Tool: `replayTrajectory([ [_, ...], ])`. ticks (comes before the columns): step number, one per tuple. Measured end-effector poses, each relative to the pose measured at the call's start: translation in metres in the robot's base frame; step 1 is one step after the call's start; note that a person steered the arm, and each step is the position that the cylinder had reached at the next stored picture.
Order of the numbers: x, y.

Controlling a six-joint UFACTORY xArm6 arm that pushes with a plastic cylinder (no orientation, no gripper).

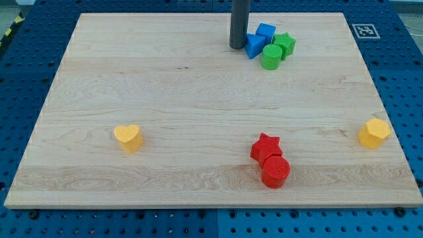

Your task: Slide the yellow heart to the left of red blocks

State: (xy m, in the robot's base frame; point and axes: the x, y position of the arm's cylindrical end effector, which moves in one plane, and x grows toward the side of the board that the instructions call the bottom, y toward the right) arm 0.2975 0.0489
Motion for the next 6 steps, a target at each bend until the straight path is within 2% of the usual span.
replayTrajectory([
  [2,0.014,0.0],
  [4,0.049,-0.029],
  [5,0.08,-0.037],
  [6,0.107,-0.077],
])
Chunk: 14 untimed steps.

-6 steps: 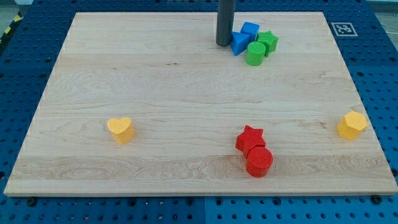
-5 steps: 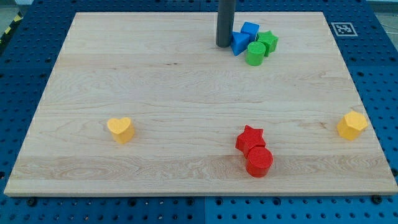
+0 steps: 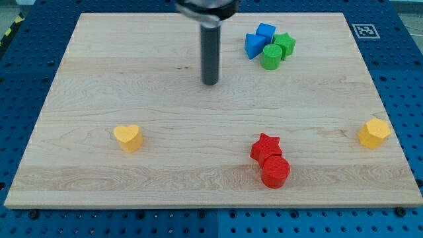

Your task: Slide the yellow heart to the left of red blocks

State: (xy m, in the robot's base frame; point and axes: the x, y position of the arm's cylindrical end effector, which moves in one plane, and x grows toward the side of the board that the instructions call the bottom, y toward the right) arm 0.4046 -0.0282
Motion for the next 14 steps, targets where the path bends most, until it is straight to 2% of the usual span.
replayTrajectory([
  [1,0.014,-0.055],
  [3,0.016,-0.167],
  [4,0.023,-0.194],
  [6,0.086,-0.176],
  [9,0.104,-0.15],
  [10,0.123,-0.15],
  [11,0.123,-0.15],
  [12,0.102,-0.151],
  [14,0.116,-0.131],
])
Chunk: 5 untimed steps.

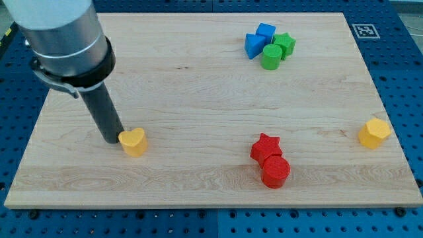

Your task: Slide the yellow heart to the left of red blocks

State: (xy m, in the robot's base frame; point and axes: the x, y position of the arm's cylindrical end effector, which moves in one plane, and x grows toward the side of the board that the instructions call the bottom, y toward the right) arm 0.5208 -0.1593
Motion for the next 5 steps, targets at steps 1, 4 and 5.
replayTrajectory([
  [1,0.001,0.008],
  [4,0.013,0.033],
  [5,0.033,0.022],
])
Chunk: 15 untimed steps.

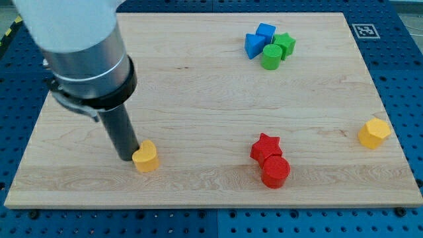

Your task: Slide the yellow heart to the left of red blocks

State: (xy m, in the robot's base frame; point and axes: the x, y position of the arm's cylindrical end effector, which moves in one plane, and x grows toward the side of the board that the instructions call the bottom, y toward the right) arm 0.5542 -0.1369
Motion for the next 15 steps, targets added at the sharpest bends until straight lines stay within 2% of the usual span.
replayTrajectory([
  [1,0.01,0.0],
  [9,0.007,0.109],
  [11,-0.011,0.105],
  [13,0.019,0.124],
  [15,0.017,0.143],
])
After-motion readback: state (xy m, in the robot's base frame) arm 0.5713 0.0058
